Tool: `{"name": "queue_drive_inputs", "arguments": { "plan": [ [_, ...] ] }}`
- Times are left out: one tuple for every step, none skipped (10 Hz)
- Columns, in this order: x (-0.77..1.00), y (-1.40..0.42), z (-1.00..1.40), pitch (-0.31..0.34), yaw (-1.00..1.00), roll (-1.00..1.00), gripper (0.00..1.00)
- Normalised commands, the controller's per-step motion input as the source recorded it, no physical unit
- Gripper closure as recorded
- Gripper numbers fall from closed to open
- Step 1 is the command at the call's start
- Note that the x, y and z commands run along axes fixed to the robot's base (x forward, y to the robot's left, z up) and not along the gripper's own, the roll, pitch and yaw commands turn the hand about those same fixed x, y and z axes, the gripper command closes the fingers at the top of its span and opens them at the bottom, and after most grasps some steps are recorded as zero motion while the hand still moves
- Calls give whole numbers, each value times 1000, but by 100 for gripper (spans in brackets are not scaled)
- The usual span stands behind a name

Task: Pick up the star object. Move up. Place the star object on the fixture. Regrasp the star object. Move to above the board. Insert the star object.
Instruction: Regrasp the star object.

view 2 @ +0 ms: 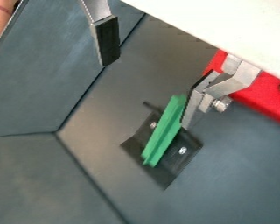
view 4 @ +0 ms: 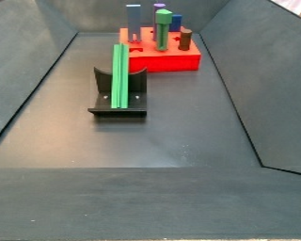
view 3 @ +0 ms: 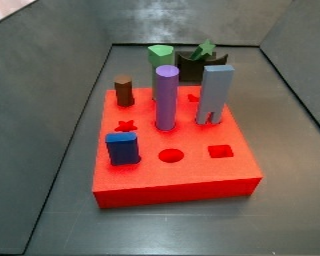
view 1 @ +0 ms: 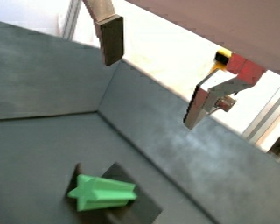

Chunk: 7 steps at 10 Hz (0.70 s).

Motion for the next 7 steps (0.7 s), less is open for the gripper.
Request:
{"name": "queue_drive_inputs", "arguments": {
  "plan": [
    [104,-46,-11,196,131,1000,0],
    [105,-47,-8,215,160,995,0],
    [109,-51,-8,186,196,684,0],
    [111,-55,-12,160,217,500,0],
    [109,-51,-9,131,228,331,0],
    [101,-40,3,95,230,229,0],
    [90,-40,-4,54,227,184,0]
  ]
}}
